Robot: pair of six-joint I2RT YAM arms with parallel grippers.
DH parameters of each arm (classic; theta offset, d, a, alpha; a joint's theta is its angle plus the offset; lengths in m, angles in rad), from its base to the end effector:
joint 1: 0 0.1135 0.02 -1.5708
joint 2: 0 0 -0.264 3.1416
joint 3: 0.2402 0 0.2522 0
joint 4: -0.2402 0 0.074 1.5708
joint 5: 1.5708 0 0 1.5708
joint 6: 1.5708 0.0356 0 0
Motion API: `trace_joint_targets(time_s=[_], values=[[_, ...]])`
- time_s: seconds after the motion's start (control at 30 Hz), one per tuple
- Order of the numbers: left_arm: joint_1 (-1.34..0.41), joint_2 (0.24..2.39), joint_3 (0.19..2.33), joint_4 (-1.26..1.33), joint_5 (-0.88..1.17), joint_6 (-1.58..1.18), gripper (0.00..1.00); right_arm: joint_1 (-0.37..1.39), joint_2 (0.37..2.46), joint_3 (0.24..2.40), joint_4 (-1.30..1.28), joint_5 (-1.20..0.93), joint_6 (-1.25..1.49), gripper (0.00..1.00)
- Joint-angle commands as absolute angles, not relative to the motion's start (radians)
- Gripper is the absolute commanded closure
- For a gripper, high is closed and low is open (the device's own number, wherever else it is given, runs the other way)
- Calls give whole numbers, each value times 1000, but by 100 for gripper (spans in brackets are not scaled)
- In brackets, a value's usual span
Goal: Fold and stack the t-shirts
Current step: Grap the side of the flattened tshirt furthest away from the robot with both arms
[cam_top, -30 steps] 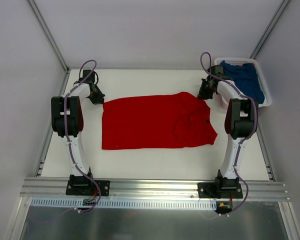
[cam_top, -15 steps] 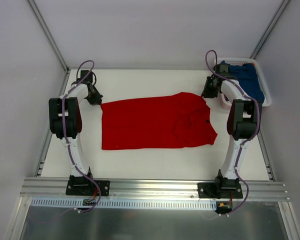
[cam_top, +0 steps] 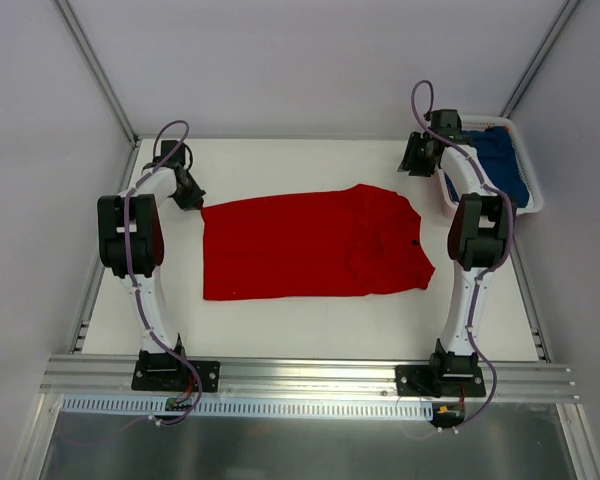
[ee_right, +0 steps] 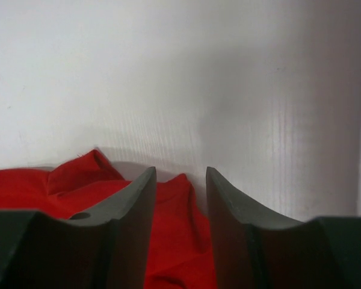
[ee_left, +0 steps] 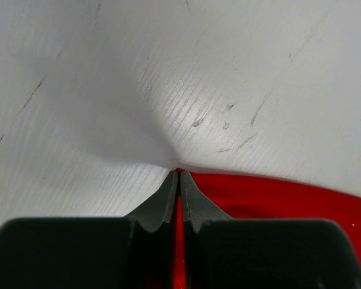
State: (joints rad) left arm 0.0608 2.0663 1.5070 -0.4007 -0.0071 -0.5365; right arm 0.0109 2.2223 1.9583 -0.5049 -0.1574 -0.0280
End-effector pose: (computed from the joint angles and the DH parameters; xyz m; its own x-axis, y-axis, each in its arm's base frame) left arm 0.4470 0.0275 0.1768 -0.6697 -0.5528 -0.4959 -0.4736 0.8322 -0.2882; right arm 0.5106 0.0111 0.2415 -0.6916 -0.0352 -0.7214 -0.1428 0.9858 0.0888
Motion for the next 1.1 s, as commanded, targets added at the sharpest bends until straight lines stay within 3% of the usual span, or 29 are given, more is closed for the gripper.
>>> trace_joint_targets(time_s=[0.0, 0.2, 0.7, 0.83, 1.07], values=[[74, 2054, 1523, -407, -5, -523, 100, 23, 2267, 2008, -551, -209, -43, 57], [71, 2068, 1532, -406, -3, -523, 100, 54, 2304, 2002, -549, -279, -61, 52], [72, 2083, 1549, -407, 34, -523, 100, 66, 2332, 1993, -558, -370, -51, 53], [71, 2095, 1559, -407, 38, -520, 100, 75, 2307, 1959, -546, -368, -52, 74], [71, 2097, 1565, -405, 46, -522, 100, 74, 2292, 1947, -543, -351, -61, 97]])
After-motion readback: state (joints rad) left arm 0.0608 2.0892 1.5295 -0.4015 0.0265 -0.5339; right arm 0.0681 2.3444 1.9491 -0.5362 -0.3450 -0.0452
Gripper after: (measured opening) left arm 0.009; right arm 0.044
